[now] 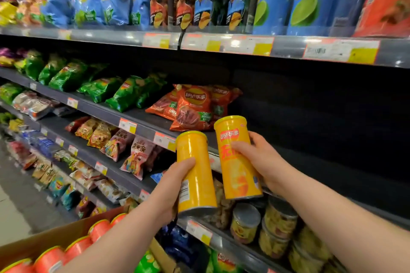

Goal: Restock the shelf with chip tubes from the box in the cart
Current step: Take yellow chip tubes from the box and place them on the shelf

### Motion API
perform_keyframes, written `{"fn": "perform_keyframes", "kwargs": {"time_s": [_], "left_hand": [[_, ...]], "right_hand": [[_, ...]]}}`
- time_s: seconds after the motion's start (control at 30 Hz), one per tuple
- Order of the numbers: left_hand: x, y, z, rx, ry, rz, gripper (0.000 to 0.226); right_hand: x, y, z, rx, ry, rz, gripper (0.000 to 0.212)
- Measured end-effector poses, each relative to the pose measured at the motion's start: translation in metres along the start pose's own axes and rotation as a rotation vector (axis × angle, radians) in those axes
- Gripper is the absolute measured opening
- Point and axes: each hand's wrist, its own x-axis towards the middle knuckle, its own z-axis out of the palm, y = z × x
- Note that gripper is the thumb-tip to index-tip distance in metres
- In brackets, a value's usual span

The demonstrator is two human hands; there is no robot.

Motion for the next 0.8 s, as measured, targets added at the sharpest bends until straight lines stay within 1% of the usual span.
{"fn": "perform_keyframes", "kwargs": {"time_s": [0.13, 0.23, 0.27, 0.33, 0.4, 0.53, 0.6, 0.7, 0.8], "left_hand": [[0.026, 0.01, 0.027, 0.045, 0.03, 0.119, 0.046], [0.041, 0.015, 0.041, 0.043, 0.05, 0.173, 0.045], [0.046, 0.016, 0.044, 0.041, 0.067, 0.189, 0.044], [0.054, 0.019, 0.049, 0.032, 0.095, 0.216, 0.042], [0.061, 0.021, 0.052, 0.017, 0.109, 0.245, 0.035], [0.072, 0.025, 0.055, 0.006, 0.155, 0.282, 0.016], [0.078, 0.027, 0.054, 0.021, 0.172, 0.303, 0.016], [0.087, 0.032, 0.052, 0.036, 0.181, 0.331, 0.018], [0.098, 0.038, 0.046, 0.07, 0.165, 0.344, 0.034]], "right_hand": [[0.038, -0.011, -0.033, 0.017, 0.005, -0.033, 0.074], [0.066, -0.015, -0.052, 0.024, 0.053, -0.038, 0.08], [0.075, -0.014, -0.057, 0.015, 0.072, -0.042, 0.079], [0.091, -0.013, -0.064, 0.006, 0.086, -0.075, 0.068], [0.107, -0.01, -0.069, 0.011, 0.082, -0.116, 0.064], [0.134, -0.002, -0.073, 0.015, 0.116, -0.136, 0.082], [0.146, 0.002, -0.071, 0.022, 0.113, -0.147, 0.085], [0.163, 0.006, -0.067, 0.037, 0.106, -0.151, 0.083], [0.179, 0.007, -0.062, 0.008, 0.125, -0.149, 0.085]]}}
